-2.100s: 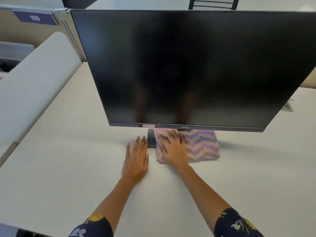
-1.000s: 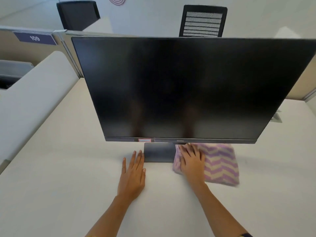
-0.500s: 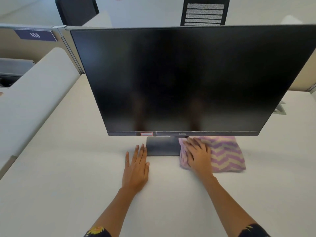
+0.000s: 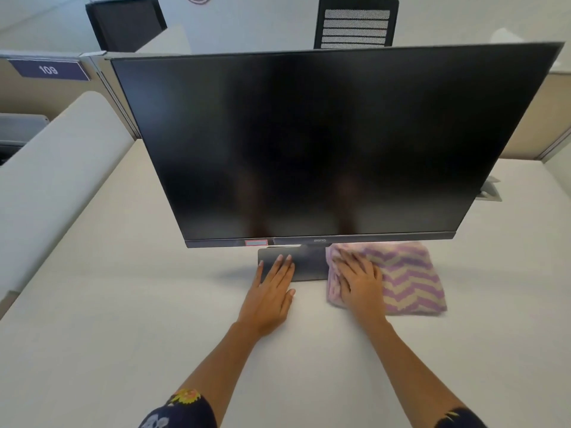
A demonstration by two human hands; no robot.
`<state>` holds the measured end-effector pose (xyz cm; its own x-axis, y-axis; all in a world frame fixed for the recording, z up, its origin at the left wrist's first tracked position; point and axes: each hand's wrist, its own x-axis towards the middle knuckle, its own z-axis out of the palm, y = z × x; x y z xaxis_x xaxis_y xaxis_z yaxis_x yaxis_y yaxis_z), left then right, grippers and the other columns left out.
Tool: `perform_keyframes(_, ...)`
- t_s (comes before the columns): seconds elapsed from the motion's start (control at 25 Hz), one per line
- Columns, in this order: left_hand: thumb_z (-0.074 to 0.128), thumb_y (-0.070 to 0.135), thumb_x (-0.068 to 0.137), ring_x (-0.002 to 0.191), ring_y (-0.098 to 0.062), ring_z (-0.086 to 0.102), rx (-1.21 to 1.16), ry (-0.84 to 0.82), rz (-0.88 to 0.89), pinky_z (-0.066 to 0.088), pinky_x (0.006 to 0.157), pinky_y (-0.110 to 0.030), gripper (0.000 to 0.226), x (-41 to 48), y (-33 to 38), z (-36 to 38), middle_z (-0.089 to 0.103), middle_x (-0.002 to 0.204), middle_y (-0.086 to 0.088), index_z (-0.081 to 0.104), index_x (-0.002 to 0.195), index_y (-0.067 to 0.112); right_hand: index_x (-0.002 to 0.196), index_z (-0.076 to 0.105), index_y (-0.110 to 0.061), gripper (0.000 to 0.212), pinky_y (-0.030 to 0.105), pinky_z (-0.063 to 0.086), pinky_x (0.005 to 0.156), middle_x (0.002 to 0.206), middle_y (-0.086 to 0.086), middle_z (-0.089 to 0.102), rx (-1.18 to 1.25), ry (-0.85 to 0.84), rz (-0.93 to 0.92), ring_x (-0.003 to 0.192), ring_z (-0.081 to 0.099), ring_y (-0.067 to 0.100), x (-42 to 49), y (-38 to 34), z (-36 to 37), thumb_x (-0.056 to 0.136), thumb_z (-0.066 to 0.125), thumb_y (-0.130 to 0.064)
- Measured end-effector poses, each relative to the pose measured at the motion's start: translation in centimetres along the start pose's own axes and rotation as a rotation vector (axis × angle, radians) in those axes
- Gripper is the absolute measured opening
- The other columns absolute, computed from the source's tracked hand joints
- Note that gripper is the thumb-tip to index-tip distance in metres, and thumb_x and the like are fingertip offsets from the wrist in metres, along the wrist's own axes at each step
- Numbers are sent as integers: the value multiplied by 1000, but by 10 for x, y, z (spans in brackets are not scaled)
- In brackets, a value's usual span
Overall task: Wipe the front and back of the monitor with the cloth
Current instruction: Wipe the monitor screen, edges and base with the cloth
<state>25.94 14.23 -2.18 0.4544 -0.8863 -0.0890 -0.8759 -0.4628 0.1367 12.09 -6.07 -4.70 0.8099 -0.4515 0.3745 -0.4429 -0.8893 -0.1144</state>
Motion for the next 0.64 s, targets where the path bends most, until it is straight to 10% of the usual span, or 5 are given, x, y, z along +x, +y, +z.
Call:
perform_keyframes(0.12, -17, 53, 91, 148, -13, -12, -23, -25, 32, -7, 122, -43, 68, 5, 5, 0, -10, 160, 6, -9, 149, 20, 121, 68, -15, 49, 49, 55, 78, 115, 14, 69, 43, -126, 319, 101, 65, 39, 26, -20, -8, 99, 37, -45)
perform_keyframes(0.24, -18, 54, 89, 147, -13, -13, -50, -48, 22, -8, 121, -42, 69, 7, 7, 0, -12, 158, 7, -11, 149, 20, 129, 60, -17, 49, 51, 54, 81, 123, 14, 66, 39, -74, 206, 105, 64, 40, 16, -32, 6, 85, 67, -38)
perform_keyframes(0.44, 21, 36, 101, 139, -22, 40, -1, -65, -28, 36, 109, -49, 55, 12, 9, 5, 44, 150, -4, 43, 144, 9, 134, 58, -20, 58, 46, 56, 83, 136, 6, 60, 36, -63, -75, 116, 62, 32, -12, -8, 3, 103, 18, -48)
perform_keyframes(0.64, 35, 40, 103, 149, -23, 10, 46, -57, -36, 5, 119, -45, 60, 30, 0, -6, 18, 161, -5, 21, 153, 11, 132, 62, -20, 65, 45, 55, 82, 134, 5, 62, 66, -63, 115, 113, 62, 31, 0, -15, -5, 103, 11, -49)
